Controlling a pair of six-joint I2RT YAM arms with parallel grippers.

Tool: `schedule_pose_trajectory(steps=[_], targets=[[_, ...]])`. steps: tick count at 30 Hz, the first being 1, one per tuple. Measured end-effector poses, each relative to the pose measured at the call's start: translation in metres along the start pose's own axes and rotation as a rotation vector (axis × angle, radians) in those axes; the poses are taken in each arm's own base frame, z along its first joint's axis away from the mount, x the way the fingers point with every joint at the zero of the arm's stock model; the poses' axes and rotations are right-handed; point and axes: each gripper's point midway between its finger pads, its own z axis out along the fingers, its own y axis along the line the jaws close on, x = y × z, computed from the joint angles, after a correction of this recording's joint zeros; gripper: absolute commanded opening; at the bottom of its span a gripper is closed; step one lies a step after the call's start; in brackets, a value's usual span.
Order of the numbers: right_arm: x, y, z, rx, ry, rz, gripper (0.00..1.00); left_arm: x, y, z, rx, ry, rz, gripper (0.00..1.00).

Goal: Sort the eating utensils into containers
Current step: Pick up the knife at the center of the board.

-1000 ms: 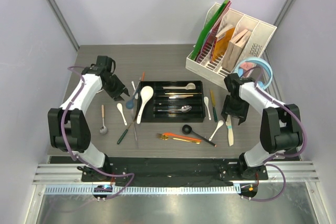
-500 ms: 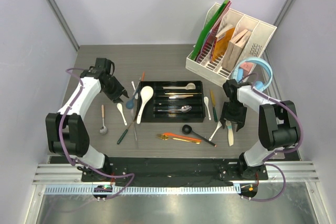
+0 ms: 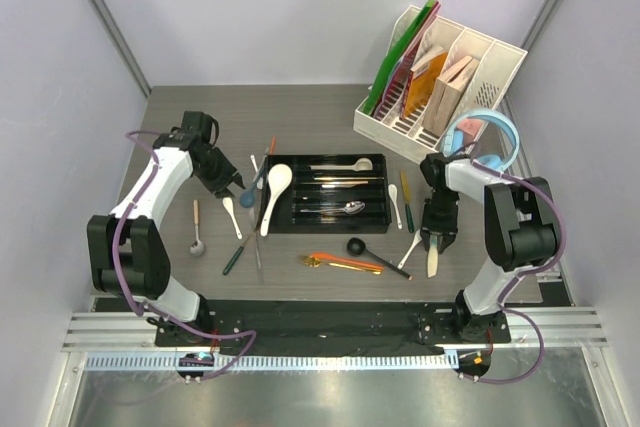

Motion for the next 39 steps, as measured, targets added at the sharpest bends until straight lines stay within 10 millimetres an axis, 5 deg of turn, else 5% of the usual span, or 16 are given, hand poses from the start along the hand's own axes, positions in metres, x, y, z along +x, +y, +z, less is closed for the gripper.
schedule_pose_trajectory(steps=[2,6,17,22,31,39], targets=[[0.001,0.002,0.000,-0.012,0.009,-0.008,0.16,0.001,0.001,0.000,-0.005,0.000,0.001,0.36],[0.005,0.001,0.000,-0.009,0.026,-0.016,0.02,0.001,0.001,0.000,-0.010,0.000,0.003,0.36],[0.008,-0.003,-0.008,0.014,0.030,0.017,0.01,0.001,0.001,0.001,-0.011,0.003,0.003,0.36],[-0.013,0.003,-0.045,-0.033,-0.069,0.049,0.01,0.000,0.001,0.006,-0.021,0.013,0.001,0.36],[-0.045,0.051,-0.121,-0.200,-0.225,-0.032,0.01,-0.002,0.001,0.012,-0.035,0.024,0.000,0.36],[-0.033,0.144,-0.150,-0.289,-0.219,-0.280,0.01,-0.007,0.006,0.013,-0.058,0.000,-0.006,0.38]])
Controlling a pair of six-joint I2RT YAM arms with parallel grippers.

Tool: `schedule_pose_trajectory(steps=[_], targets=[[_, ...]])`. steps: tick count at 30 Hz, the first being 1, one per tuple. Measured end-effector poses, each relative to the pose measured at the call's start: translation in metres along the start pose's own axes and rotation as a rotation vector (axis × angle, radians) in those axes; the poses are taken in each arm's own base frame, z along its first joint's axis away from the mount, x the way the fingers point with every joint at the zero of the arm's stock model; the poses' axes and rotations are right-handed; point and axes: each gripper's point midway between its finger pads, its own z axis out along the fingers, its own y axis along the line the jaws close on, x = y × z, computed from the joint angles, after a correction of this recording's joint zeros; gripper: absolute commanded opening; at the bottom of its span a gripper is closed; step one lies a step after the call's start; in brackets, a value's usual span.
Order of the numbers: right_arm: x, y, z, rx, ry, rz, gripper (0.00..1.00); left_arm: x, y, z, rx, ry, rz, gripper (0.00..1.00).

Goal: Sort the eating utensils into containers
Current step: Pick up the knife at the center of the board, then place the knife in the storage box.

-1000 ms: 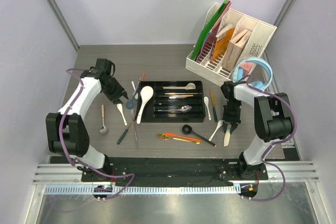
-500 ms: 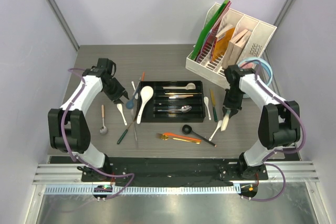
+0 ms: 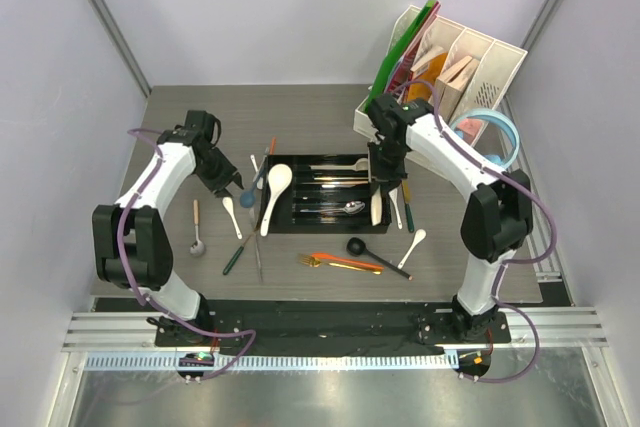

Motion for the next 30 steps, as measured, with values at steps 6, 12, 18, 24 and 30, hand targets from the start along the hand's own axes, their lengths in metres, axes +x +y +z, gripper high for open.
schedule_pose_trajectory(steps=[6,12,18,24,30], targets=[[-0.022,0.019,0.007,-0.016,0.018,-0.058,0.01,-0.012,0.012,-0.002,-0.027,-0.038,-0.050,0.37],[-0.044,0.040,0.011,-0.022,0.011,-0.064,0.01,-0.013,0.017,-0.005,-0.035,-0.057,-0.062,0.37],[-0.083,0.068,0.001,-0.122,-0.059,0.006,0.01,-0.013,0.018,-0.005,-0.039,-0.056,-0.060,0.36],[-0.092,0.063,-0.006,-0.177,-0.045,0.071,0.01,-0.004,0.029,0.000,-0.063,-0.040,-0.061,0.36],[-0.067,0.076,0.002,-0.174,0.020,0.074,0.01,0.004,0.037,0.006,-0.073,-0.011,-0.063,0.36]])
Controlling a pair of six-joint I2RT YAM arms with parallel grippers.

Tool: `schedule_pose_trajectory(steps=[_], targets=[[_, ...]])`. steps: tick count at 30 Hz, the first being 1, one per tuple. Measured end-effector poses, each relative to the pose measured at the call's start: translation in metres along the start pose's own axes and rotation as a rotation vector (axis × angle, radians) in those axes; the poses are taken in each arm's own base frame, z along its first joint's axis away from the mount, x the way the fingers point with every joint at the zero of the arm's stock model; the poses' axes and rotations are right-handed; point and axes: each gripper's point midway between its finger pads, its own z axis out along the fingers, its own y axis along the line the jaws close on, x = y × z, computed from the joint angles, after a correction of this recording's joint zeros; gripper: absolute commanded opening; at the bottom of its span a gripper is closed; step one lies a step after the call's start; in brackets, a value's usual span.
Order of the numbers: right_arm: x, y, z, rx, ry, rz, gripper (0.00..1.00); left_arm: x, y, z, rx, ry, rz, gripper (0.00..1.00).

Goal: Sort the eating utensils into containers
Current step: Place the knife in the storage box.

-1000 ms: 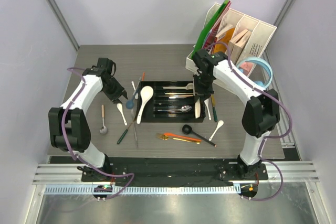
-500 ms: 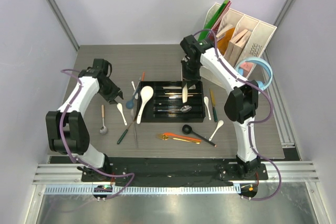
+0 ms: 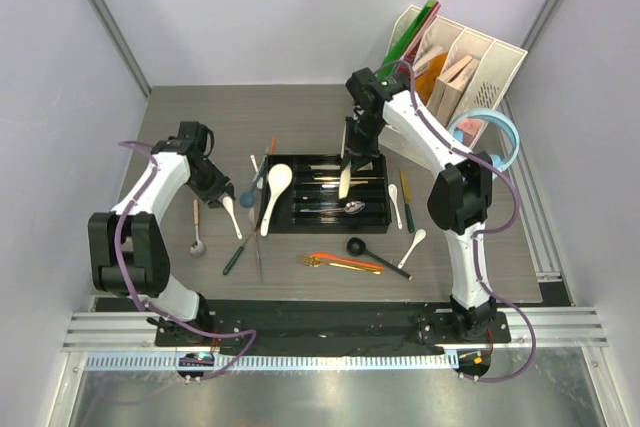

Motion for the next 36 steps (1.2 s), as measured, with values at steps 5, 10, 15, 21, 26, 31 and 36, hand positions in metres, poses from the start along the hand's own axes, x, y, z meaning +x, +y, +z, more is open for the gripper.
schedule_pose_trajectory(steps=[5,10,15,21,26,31,36], targets=[[0.009,0.023,-0.011,-0.077,0.041,0.082,0.01,-0.002,-0.008,0.002,0.039,0.002,0.008,0.36],[0.001,0.042,-0.033,-0.173,0.035,0.213,0.01,0.002,-0.014,0.012,0.082,0.017,0.011,0.35],[0.008,0.047,-0.040,-0.191,0.086,0.435,0.01,0.011,-0.013,0.024,0.107,0.046,-0.007,0.35],[0.032,0.043,-0.034,-0.141,0.167,0.763,0.01,0.012,-0.011,0.028,0.122,0.059,-0.021,0.35],[0.029,0.052,-0.024,-0.180,0.134,0.956,0.01,0.008,-0.012,0.025,0.137,0.041,-0.025,0.35],[0.024,0.064,0.002,-0.205,0.130,1.074,0.01,0.008,-0.011,0.023,0.138,0.038,-0.027,0.35],[0.011,0.075,0.032,-0.255,0.075,1.175,0.01,0.009,-0.008,0.023,0.126,0.038,-0.026,0.35]])
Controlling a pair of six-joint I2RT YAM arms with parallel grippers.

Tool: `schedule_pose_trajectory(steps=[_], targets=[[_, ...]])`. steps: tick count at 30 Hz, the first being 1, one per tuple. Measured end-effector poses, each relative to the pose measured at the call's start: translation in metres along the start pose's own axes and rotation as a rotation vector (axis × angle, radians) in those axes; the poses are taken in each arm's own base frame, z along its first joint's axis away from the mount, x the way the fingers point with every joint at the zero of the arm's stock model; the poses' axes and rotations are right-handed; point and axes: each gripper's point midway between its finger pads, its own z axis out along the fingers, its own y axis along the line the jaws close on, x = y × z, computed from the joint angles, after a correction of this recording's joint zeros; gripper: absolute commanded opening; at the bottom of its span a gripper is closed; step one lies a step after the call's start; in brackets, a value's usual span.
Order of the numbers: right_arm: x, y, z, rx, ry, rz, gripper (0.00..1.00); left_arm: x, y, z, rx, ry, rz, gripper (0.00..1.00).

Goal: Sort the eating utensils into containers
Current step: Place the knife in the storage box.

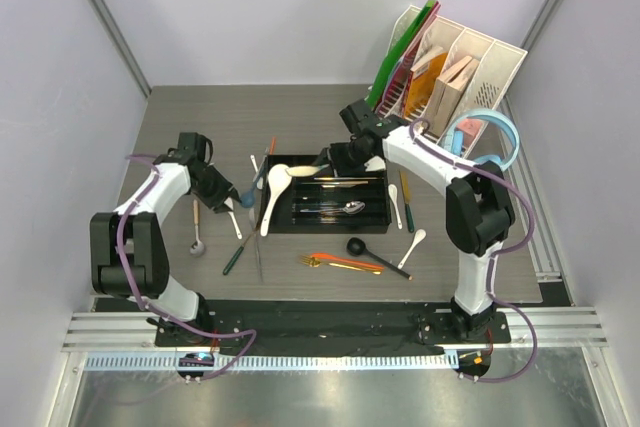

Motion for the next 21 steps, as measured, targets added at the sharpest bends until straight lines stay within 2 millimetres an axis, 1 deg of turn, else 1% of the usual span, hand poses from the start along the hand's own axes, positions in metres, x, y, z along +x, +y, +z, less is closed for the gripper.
schedule_pose_trajectory(steps=[4,8,10,12,15,21], targets=[[0.008,0.005,0.016,-0.031,-0.007,0.015,0.01,0.001,0.006,-0.001,-0.026,-0.003,-0.002,0.34],[0.015,0.008,0.020,-0.060,-0.022,0.012,0.01,0.001,0.012,-0.002,-0.055,-0.009,0.002,0.34],[0.012,0.006,0.022,-0.054,-0.041,0.019,0.01,0.001,0.014,-0.003,-0.066,-0.010,0.003,0.34],[0.005,-0.001,0.022,-0.023,-0.075,0.035,0.01,0.001,0.015,-0.004,-0.072,-0.013,0.007,0.34],[-0.004,-0.013,0.017,0.032,-0.130,0.057,0.01,0.000,0.016,-0.005,-0.075,-0.016,0.016,0.35],[-0.008,-0.011,-0.012,-0.007,-0.167,0.065,0.01,-0.001,0.014,-0.005,-0.067,-0.020,0.019,0.34]])
